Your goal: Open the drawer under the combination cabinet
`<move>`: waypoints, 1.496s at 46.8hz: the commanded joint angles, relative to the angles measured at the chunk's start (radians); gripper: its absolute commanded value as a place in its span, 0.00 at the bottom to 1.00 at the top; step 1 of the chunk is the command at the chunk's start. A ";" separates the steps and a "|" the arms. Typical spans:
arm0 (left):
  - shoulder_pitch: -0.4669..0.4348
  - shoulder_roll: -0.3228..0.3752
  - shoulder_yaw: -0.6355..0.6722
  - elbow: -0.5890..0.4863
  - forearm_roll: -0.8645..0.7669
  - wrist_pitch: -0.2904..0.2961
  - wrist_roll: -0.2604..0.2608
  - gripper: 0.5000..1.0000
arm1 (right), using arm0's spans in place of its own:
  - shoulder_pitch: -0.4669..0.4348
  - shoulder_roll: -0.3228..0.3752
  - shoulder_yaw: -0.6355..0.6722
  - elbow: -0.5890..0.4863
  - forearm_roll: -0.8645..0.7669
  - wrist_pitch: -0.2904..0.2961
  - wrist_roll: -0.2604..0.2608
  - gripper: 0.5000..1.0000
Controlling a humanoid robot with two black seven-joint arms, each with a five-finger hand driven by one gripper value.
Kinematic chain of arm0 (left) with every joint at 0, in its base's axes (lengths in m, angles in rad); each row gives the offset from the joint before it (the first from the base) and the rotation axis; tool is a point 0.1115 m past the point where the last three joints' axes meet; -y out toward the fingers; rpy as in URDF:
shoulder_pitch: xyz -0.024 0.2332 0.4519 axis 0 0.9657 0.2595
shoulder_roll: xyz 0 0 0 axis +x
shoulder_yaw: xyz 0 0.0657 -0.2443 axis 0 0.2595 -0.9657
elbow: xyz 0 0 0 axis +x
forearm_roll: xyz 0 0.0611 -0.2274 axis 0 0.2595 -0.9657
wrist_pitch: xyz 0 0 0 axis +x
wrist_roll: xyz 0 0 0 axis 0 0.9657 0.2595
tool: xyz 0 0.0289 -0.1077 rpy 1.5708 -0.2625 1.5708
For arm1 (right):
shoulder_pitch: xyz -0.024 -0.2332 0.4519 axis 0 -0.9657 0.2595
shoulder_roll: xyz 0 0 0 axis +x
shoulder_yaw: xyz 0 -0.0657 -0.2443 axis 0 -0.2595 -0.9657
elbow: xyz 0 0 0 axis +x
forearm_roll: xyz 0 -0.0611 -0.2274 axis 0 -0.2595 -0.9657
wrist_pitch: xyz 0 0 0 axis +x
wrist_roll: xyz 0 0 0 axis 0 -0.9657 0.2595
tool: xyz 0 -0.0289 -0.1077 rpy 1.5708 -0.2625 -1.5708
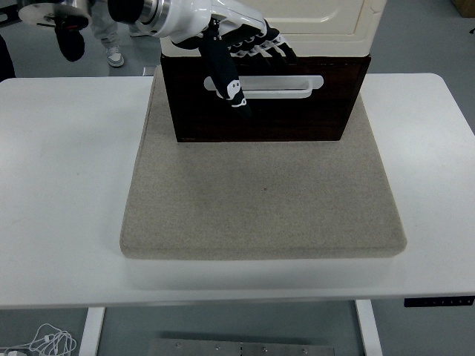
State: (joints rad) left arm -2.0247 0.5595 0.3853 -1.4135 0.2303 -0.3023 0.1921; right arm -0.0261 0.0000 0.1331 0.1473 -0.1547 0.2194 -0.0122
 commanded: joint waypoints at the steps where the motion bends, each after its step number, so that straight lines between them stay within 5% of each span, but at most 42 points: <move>1: -0.002 -0.006 0.004 0.005 -0.003 0.000 0.042 1.00 | 0.000 0.000 0.000 0.000 0.000 0.000 0.000 0.85; 25: 0.050 -0.122 0.004 0.110 -0.017 0.017 0.130 1.00 | 0.000 0.000 0.000 0.000 0.000 0.000 0.000 0.85; 70: 0.116 -0.188 0.000 0.202 -0.022 0.063 0.145 1.00 | 0.000 0.000 0.000 0.000 0.000 0.000 0.000 0.85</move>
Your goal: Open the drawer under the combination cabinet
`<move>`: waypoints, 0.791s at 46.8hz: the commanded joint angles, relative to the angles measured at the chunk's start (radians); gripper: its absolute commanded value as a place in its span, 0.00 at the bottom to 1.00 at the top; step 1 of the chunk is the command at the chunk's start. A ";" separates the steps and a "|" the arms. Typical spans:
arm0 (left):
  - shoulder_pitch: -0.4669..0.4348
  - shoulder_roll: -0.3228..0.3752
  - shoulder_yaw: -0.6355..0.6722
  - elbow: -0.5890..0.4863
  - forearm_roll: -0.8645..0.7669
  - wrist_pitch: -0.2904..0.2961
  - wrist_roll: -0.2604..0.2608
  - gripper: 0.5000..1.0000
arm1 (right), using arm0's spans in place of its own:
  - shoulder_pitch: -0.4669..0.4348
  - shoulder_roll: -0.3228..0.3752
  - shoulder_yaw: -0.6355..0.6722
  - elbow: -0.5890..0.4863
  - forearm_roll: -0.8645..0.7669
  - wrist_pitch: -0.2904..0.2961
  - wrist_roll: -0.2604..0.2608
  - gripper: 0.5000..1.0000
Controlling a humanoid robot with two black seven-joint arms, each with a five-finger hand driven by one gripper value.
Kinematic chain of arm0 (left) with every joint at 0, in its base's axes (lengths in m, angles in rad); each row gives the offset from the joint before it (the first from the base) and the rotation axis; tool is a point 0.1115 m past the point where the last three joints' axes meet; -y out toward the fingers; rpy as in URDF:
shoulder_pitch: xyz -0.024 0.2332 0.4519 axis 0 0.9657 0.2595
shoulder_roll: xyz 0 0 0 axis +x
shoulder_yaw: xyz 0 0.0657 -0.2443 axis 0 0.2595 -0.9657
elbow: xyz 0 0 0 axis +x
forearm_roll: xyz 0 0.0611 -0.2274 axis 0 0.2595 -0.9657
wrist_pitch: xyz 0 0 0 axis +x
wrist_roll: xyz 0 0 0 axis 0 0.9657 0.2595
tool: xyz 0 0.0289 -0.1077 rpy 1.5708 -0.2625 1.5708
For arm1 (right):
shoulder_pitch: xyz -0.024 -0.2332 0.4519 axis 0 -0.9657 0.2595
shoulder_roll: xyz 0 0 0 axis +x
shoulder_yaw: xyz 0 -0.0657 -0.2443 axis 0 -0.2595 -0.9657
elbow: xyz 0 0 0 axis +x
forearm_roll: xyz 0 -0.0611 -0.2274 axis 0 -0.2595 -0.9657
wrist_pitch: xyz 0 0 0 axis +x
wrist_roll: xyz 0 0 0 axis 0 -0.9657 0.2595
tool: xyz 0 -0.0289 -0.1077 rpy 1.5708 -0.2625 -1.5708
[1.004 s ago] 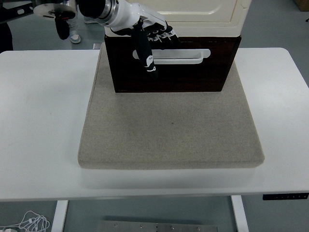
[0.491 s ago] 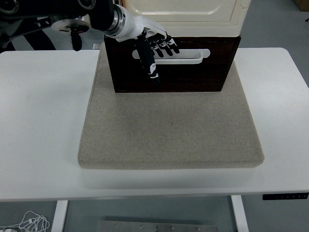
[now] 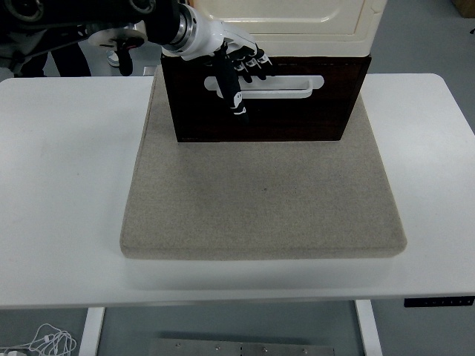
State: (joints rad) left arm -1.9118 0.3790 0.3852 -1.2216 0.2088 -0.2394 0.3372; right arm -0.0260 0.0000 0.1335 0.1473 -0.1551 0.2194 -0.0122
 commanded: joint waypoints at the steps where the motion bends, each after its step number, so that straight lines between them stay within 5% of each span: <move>1: 0.003 -0.009 0.000 0.011 0.001 0.000 0.000 1.00 | 0.000 0.000 0.000 0.000 0.000 0.000 0.000 0.85; 37: 0.023 -0.045 0.000 0.045 0.001 0.000 0.000 1.00 | 0.000 0.000 0.000 0.000 0.000 0.000 0.000 0.85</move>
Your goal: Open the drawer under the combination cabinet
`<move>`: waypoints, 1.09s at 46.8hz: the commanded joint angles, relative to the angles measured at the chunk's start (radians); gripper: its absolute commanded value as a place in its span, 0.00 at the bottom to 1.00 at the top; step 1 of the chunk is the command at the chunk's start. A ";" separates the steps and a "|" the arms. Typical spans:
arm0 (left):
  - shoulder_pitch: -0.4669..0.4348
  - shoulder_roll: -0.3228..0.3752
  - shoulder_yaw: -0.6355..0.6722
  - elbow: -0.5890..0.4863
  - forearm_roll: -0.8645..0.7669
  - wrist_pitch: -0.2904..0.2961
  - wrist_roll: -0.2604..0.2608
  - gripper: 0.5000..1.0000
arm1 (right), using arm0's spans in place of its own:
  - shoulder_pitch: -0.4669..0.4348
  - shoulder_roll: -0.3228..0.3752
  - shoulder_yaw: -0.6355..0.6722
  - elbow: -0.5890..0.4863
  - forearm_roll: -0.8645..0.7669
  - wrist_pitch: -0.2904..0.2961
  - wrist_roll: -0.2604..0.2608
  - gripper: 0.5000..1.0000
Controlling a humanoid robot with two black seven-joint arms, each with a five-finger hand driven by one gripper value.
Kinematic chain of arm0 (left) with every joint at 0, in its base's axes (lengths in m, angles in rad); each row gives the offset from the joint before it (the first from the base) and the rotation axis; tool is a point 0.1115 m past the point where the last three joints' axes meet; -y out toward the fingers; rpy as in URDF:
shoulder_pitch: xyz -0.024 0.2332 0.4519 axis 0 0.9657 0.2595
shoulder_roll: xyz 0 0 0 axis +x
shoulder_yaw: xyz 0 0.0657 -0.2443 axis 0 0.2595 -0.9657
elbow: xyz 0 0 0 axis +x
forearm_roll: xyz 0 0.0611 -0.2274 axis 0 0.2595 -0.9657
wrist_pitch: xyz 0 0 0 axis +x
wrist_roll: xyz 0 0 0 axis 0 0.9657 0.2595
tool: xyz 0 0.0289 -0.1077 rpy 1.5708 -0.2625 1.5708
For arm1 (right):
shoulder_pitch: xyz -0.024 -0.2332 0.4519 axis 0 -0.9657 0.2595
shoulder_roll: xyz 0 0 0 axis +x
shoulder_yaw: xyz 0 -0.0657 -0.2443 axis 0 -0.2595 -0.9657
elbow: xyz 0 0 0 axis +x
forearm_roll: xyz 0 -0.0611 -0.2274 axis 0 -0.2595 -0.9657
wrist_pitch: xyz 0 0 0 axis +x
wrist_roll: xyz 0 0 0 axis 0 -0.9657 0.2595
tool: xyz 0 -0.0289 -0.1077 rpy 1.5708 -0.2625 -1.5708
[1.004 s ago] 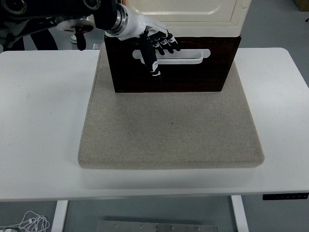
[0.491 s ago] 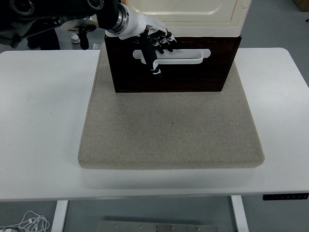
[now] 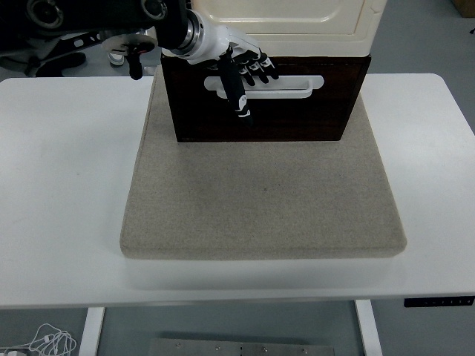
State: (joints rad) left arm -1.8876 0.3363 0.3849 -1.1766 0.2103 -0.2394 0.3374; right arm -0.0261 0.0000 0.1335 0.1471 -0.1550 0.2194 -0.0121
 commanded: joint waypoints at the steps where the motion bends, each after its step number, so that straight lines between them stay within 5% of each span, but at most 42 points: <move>1: -0.001 -0.002 0.000 0.000 0.000 0.000 0.000 1.00 | 0.000 0.000 0.000 0.000 0.000 0.000 0.000 0.85; 51: 0.028 -0.028 -0.001 0.011 0.001 0.002 0.000 1.00 | 0.000 0.000 0.000 0.000 0.000 0.000 0.000 0.85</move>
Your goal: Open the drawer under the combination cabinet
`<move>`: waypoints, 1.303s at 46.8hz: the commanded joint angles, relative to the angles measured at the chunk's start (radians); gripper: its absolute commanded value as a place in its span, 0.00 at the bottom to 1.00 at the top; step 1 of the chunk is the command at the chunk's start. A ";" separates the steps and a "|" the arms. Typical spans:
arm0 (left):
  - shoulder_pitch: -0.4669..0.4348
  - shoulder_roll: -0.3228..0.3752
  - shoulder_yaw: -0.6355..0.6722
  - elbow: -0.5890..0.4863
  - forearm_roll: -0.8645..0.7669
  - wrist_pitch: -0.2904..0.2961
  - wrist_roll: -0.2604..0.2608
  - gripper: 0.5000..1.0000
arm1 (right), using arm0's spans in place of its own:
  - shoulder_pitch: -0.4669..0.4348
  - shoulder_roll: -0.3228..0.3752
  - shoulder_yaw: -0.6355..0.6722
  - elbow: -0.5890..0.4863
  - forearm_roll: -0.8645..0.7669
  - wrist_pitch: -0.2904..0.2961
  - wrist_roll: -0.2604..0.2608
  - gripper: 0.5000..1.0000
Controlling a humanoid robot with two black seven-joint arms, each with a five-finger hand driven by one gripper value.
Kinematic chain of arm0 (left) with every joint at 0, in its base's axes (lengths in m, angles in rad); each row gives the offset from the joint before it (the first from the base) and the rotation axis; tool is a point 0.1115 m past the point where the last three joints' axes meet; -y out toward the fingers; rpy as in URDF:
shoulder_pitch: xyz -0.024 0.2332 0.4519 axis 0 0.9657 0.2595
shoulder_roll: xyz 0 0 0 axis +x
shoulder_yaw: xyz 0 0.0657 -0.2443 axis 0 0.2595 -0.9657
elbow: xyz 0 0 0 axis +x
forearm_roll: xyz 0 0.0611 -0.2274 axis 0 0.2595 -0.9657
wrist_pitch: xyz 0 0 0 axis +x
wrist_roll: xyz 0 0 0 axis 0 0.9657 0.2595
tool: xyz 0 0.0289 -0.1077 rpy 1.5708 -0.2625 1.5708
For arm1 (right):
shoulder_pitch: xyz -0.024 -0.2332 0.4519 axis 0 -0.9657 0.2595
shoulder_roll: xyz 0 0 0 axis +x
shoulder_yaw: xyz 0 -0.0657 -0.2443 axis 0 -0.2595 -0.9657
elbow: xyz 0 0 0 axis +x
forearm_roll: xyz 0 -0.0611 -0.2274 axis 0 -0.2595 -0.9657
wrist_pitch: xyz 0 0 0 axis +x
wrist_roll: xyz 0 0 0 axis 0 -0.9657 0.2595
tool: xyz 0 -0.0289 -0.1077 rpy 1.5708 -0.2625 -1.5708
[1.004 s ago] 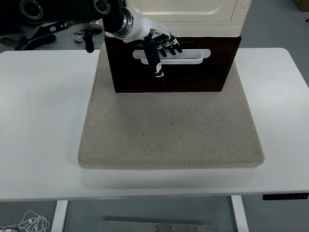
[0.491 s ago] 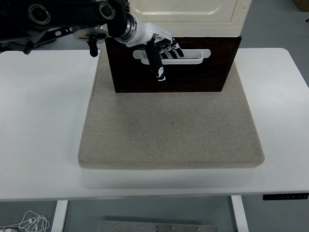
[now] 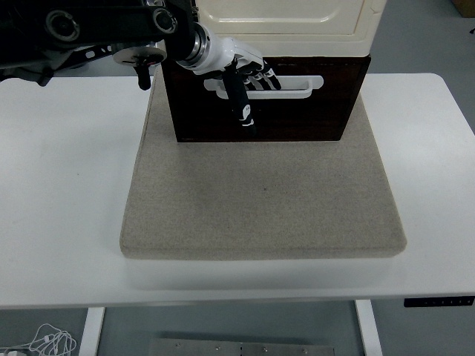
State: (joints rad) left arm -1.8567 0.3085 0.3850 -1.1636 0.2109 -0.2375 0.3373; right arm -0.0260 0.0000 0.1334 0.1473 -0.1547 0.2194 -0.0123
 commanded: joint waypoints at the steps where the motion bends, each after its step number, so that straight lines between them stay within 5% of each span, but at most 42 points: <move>1: -0.003 0.000 -0.003 -0.002 0.001 0.000 0.000 1.00 | 0.000 0.000 0.000 0.000 0.000 0.000 0.000 0.85; 61: -0.033 0.009 -0.032 -0.090 -0.001 -0.075 0.000 1.00 | 0.000 0.000 0.000 0.000 0.000 0.000 0.000 0.85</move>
State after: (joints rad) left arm -1.8909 0.3155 0.3522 -1.2484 0.2101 -0.3050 0.3370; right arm -0.0260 0.0000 0.1335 0.1473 -0.1551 0.2194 -0.0123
